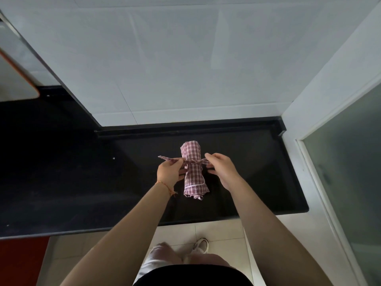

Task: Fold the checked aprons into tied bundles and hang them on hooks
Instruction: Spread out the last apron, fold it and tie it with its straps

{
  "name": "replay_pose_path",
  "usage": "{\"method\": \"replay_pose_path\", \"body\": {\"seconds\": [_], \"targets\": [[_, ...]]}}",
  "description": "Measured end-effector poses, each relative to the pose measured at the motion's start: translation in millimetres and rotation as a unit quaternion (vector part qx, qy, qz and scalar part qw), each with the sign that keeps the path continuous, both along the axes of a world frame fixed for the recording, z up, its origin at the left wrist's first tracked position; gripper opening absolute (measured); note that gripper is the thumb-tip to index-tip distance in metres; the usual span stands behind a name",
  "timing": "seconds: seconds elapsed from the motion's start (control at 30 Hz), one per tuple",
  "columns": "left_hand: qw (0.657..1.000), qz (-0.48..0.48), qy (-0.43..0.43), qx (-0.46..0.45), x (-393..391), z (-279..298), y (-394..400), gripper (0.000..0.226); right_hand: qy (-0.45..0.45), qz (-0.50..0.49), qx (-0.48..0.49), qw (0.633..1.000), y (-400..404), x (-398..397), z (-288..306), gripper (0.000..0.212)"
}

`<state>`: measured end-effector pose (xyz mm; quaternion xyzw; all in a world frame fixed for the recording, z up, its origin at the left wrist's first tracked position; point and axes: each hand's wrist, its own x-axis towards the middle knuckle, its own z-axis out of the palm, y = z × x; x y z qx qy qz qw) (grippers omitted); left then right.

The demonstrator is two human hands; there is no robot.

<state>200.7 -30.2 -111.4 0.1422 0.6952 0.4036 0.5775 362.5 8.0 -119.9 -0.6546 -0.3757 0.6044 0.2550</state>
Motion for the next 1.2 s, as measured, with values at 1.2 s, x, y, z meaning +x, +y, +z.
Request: {"method": "replay_pose_path", "body": {"seconds": [1.2], "targets": [[0.845,-0.245,0.438,0.185,-17,12,20,0.036,-0.142,0.164,0.056,0.975,9,13,13,0.019]]}}
